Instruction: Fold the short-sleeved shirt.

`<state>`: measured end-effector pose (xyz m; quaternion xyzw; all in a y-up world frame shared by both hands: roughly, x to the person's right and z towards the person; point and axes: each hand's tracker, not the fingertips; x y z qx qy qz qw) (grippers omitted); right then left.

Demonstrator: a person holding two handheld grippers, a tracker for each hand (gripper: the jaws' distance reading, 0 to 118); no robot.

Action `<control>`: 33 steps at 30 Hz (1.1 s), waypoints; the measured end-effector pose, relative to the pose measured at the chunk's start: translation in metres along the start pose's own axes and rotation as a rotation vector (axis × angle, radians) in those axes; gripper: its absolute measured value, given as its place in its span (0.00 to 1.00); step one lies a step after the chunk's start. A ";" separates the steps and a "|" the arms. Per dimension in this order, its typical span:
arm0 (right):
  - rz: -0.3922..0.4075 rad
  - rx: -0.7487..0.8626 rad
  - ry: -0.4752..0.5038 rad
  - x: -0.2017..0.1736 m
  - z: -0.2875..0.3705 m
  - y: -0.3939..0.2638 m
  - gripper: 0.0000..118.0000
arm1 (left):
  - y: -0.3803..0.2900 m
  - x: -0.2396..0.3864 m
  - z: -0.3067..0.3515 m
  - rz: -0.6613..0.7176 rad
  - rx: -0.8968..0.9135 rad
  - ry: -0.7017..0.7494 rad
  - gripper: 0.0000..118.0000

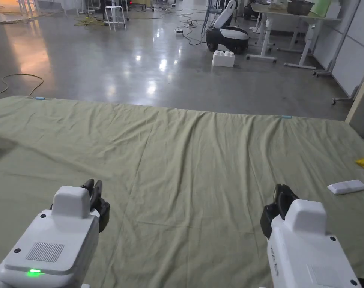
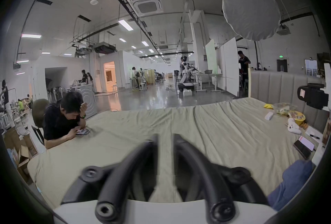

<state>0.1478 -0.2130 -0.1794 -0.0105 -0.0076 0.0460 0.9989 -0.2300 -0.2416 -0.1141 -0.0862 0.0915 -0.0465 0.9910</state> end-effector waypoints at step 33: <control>0.054 -0.155 0.089 -0.021 -0.015 -0.028 0.01 | -0.188 -0.202 -0.010 0.582 -0.851 -0.413 0.82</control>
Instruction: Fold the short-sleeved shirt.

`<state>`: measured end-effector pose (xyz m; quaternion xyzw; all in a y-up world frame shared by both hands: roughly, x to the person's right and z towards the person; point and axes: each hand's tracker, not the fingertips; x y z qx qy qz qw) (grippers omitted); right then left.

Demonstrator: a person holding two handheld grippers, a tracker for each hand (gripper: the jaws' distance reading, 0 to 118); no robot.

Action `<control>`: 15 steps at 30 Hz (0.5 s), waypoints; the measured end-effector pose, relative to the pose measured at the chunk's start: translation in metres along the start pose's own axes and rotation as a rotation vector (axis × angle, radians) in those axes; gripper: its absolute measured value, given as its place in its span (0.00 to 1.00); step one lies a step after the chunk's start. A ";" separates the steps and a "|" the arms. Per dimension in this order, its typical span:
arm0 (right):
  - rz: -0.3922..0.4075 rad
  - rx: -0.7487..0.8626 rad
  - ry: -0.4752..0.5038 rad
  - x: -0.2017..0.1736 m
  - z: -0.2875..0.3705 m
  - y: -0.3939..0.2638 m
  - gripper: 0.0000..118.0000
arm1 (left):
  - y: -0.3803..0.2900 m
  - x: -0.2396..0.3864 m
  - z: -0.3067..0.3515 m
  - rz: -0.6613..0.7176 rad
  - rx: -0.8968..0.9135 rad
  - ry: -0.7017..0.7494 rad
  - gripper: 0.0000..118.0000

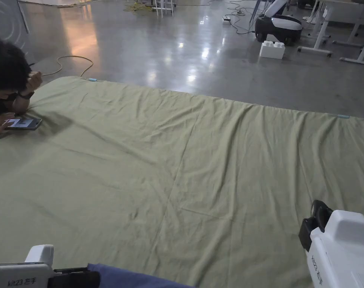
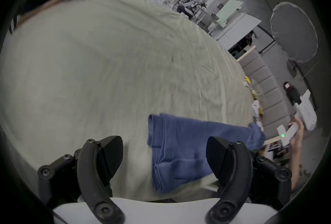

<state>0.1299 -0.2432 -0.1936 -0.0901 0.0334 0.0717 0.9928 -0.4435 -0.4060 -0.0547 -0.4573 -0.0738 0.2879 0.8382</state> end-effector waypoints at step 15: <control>0.020 -0.052 0.006 -0.003 0.002 -0.004 0.01 | -0.029 -0.027 -0.070 0.332 -0.050 -0.428 0.66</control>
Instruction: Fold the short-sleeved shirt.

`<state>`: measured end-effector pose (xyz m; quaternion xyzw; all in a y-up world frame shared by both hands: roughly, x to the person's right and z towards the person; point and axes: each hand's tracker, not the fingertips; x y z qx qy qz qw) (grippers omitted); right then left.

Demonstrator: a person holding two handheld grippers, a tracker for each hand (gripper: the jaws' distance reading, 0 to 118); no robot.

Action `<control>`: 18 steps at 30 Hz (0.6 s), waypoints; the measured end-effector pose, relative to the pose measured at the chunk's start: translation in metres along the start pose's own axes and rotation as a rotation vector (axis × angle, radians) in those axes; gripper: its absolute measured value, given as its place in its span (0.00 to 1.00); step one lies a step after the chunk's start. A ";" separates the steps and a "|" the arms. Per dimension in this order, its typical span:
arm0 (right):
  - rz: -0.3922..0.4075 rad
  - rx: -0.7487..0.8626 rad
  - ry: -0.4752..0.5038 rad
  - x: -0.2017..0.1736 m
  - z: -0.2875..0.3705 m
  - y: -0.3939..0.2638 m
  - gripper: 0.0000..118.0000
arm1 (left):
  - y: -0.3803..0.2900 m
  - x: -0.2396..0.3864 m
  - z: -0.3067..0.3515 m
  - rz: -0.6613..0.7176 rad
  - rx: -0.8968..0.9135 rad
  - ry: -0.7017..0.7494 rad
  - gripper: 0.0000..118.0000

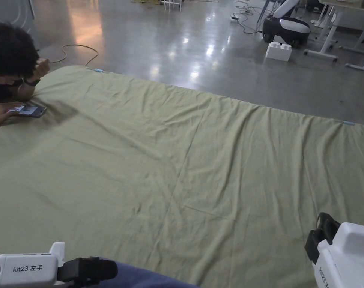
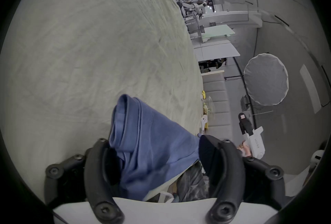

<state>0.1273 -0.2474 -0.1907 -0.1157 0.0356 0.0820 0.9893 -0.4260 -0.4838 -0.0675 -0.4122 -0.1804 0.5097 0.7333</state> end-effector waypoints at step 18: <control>-0.007 -0.010 0.011 0.010 0.000 0.002 0.01 | -0.003 0.074 0.015 -0.173 -0.016 0.196 0.08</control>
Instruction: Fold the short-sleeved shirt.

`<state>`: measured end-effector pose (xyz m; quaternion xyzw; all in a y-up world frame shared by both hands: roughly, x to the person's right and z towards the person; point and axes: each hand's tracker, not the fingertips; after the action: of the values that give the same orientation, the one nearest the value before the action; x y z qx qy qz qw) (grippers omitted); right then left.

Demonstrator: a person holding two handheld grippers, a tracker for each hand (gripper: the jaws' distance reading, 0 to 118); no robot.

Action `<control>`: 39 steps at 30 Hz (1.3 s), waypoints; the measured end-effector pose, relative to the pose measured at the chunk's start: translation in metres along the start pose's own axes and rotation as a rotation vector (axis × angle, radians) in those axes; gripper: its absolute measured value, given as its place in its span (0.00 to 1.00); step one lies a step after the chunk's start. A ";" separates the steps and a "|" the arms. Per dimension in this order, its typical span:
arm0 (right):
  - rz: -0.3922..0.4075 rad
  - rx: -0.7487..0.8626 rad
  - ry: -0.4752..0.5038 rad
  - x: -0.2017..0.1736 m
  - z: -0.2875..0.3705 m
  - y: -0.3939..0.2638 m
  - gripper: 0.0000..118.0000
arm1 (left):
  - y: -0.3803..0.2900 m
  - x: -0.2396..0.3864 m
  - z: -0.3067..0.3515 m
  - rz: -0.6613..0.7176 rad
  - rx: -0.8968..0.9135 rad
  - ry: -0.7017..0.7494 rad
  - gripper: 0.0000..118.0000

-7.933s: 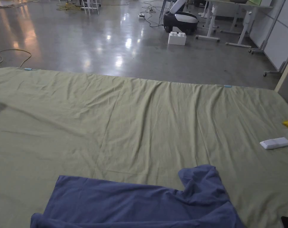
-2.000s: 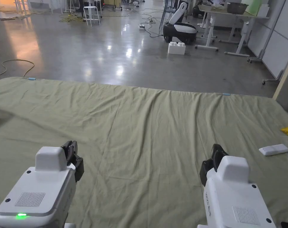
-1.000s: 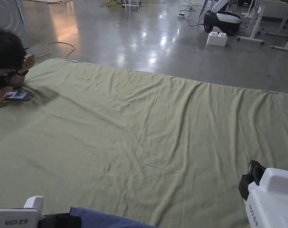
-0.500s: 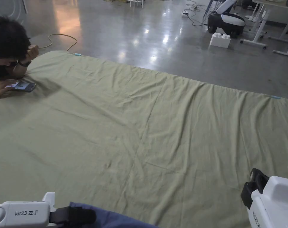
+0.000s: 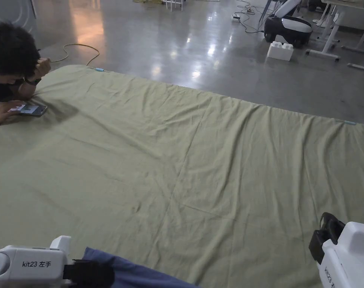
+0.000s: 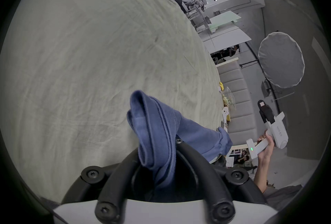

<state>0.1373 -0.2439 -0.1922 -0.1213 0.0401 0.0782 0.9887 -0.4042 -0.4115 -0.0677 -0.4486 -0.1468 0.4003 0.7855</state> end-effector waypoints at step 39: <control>-0.081 -0.053 0.022 0.030 -0.007 -0.017 0.01 | 0.012 0.143 -0.028 -0.157 -0.118 0.193 0.08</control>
<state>0.1691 -0.2582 -0.1982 -0.1499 0.0439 0.0378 0.9870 -0.3024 -0.3159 -0.1119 -0.5175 -0.1284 0.2830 0.7972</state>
